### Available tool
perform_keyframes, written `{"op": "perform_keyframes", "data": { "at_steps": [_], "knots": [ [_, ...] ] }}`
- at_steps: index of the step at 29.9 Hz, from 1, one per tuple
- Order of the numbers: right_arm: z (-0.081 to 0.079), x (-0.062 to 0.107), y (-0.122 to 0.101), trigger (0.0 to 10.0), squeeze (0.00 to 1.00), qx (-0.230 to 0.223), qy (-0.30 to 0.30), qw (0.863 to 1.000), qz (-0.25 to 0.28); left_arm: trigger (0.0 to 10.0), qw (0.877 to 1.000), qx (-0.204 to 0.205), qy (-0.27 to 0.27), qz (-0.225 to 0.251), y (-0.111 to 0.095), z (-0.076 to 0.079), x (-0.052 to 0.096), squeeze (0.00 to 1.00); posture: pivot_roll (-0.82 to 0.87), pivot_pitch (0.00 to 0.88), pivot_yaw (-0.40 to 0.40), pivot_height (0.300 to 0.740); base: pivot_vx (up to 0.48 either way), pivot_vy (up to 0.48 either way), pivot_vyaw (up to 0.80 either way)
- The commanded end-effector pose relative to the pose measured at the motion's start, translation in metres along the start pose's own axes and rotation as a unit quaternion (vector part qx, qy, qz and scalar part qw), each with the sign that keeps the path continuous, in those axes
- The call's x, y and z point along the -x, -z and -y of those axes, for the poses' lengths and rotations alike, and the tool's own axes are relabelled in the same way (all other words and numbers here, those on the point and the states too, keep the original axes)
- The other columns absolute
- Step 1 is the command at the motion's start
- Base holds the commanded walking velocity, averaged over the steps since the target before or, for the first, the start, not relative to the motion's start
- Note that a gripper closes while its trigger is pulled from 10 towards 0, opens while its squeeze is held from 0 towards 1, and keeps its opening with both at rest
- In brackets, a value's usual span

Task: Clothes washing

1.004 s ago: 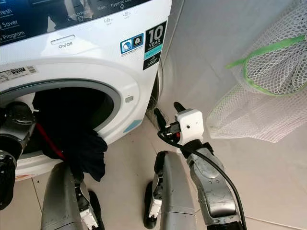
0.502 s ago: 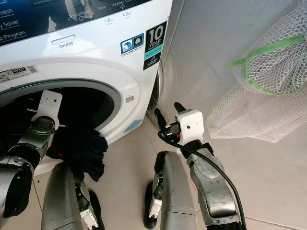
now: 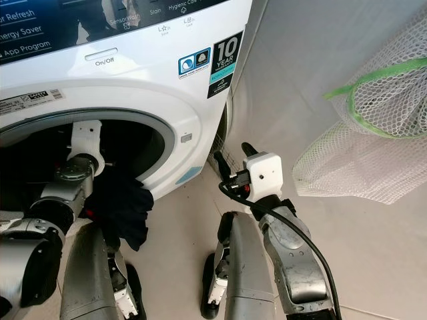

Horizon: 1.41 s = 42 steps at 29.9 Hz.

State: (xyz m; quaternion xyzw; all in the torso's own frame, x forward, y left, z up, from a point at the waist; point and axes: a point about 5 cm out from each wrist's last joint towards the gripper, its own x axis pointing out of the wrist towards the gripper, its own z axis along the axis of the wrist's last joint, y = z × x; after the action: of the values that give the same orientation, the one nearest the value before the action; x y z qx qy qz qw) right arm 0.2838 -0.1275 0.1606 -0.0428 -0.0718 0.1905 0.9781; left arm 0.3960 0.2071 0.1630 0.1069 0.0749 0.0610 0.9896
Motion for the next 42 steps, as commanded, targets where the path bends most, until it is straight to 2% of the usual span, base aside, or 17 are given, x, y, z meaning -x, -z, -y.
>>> {"op": "perform_keyframes", "data": {
  "at_steps": [1, 4, 11, 13, 18, 20, 25, 26, 29, 42],
  "knots": [
    [0.002, 0.005, 0.007, 10.0, 0.00, -0.002, 0.006, 1.000, -0.011, 10.0, 1.000, 0.009, 0.012, -0.023, 0.008, 0.004, 0.002, 1.00, 0.00, 0.362, -0.148, 0.511, 0.000, 0.000, 0.00],
    [0.001, 0.005, 0.007, 10.0, 0.00, -0.002, 0.007, 1.000, -0.011, 10.0, 0.998, 0.036, 0.013, -0.048, 0.009, 0.007, 0.006, 1.00, 0.00, 0.358, -0.142, 0.511, 0.000, 0.000, 0.00],
    [0.000, 0.004, 0.008, 10.0, 0.00, -0.005, 0.007, 1.000, -0.010, 10.0, 0.998, 0.037, 0.021, -0.048, 0.009, 0.013, 0.015, 1.00, 0.01, 0.360, -0.136, 0.511, 0.000, 0.000, 0.00],
    [-0.001, 0.004, 0.008, 10.0, 0.00, -0.006, 0.007, 1.000, -0.011, 10.0, 0.996, 0.056, 0.029, -0.057, 0.009, 0.015, 0.018, 1.00, 0.01, 0.362, -0.132, 0.511, 0.000, 0.000, 0.00],
    [-0.001, 0.004, 0.009, 10.0, 0.00, -0.007, 0.009, 1.000, -0.011, 10.0, 0.995, 0.068, 0.033, -0.070, 0.006, 0.019, 0.024, 1.00, 0.02, 0.364, -0.129, 0.511, 0.000, 0.000, 0.00],
    [-0.001, 0.005, 0.010, 10.0, 0.00, -0.007, 0.009, 1.000, -0.012, 10.0, 0.993, 0.070, 0.041, -0.084, 0.005, 0.027, 0.034, 1.00, 0.02, 0.366, -0.127, 0.511, 0.000, 0.000, 0.00],
    [-0.002, 0.004, 0.011, 10.0, 0.00, -0.009, 0.009, 1.000, -0.012, 10.0, 0.988, 0.096, 0.054, -0.104, 0.011, 0.041, 0.042, 1.00, 0.04, 0.367, -0.122, 0.511, 0.000, 0.000, 0.00],
    [-0.003, 0.003, 0.011, 10.0, 0.00, -0.010, 0.008, 1.000, -0.012, 10.0, 0.986, 0.105, 0.054, -0.120, 0.019, 0.046, 0.045, 0.00, 0.03, 0.369, -0.122, 0.511, 0.000, 0.000, 0.00],
    [-0.004, 0.003, 0.011, 10.0, 0.00, -0.011, 0.008, 1.000, -0.012, 10.0, 0.984, 0.104, 0.054, -0.132, 0.027, 0.050, 0.048, 0.00, 0.03, 0.371, -0.120, 0.511, 0.000, 0.000, 0.00],
    [-0.002, 0.007, 0.012, 10.0, 0.00, -0.010, 0.013, 1.000, -0.013, 10.0, 0.978, 0.093, 0.021, -0.183, 0.042, 0.046, 0.062, 0.00, 0.03, 0.378, -0.114, 0.511, 0.000, 0.000, 0.00]
  ]
}}
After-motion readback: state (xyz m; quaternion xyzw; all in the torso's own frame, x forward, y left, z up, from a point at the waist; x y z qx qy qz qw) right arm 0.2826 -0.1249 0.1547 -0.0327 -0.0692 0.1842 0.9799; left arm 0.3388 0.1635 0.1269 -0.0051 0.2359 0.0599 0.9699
